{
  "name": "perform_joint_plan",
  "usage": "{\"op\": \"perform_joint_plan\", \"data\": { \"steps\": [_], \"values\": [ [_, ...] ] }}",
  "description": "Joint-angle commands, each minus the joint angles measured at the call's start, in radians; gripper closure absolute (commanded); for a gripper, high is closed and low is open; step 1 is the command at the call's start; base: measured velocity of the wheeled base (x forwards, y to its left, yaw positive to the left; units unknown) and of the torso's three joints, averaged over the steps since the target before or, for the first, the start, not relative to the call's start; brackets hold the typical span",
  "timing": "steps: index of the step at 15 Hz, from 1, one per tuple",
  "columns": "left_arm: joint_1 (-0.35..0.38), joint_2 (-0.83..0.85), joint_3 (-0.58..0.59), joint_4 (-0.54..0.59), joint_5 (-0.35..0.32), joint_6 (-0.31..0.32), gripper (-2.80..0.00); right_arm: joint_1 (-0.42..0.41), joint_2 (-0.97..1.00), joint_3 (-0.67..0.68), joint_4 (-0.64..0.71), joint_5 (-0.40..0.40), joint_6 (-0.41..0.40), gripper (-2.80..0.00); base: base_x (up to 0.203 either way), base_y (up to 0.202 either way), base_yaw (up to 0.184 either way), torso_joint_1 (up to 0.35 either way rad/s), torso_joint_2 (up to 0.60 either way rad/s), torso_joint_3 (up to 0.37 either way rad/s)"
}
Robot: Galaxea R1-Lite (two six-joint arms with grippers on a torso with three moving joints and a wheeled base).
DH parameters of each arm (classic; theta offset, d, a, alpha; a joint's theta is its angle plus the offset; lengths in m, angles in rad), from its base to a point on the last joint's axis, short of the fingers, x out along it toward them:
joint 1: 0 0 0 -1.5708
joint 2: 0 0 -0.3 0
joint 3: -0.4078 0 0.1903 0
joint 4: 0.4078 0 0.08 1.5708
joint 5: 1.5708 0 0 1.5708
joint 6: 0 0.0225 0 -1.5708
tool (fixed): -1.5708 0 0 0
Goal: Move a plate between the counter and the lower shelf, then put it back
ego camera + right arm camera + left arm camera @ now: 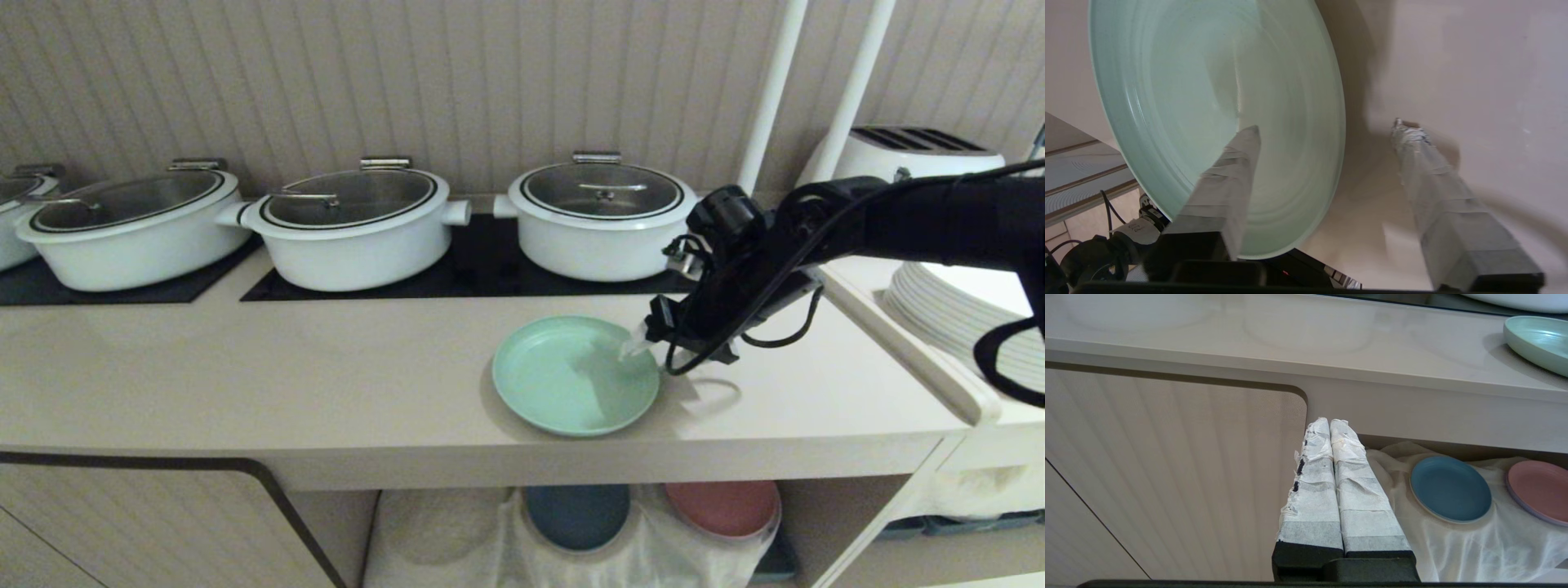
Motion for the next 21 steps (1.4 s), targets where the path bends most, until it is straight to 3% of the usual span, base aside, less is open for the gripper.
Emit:
{"op": "perform_joint_plan", "data": {
  "steps": [1, 18, 19, 21],
  "values": [
    [0.000, 0.000, 0.000, 0.000, 0.001, -0.003, 0.00, 0.000, -0.006, 0.000, 0.009, 0.001, 0.002, -2.80, 0.000, 0.000, 0.000, 0.000, 0.00, 0.000],
    [0.000, 0.000, 0.000, 0.000, 0.001, -0.001, 0.00, -0.001, -0.206, 0.068, 0.081, -0.008, -0.001, -2.80, 0.000, 0.000, 0.000, 0.000, 0.00, 0.000],
    [0.000, 0.000, -0.001, 0.000, 0.001, -0.001, 0.00, -0.001, -0.223, 0.085, 0.080, -0.011, -0.001, 0.00, 0.000, 0.000, 0.000, 0.000, 0.00, 0.000],
    [0.000, 0.000, 0.000, 0.000, 0.001, -0.001, 0.00, -0.001, -0.248, 0.107, 0.079, -0.013, -0.001, 0.00, 0.000, 0.000, 0.000, 0.000, 0.00, 0.000]
  ]
}}
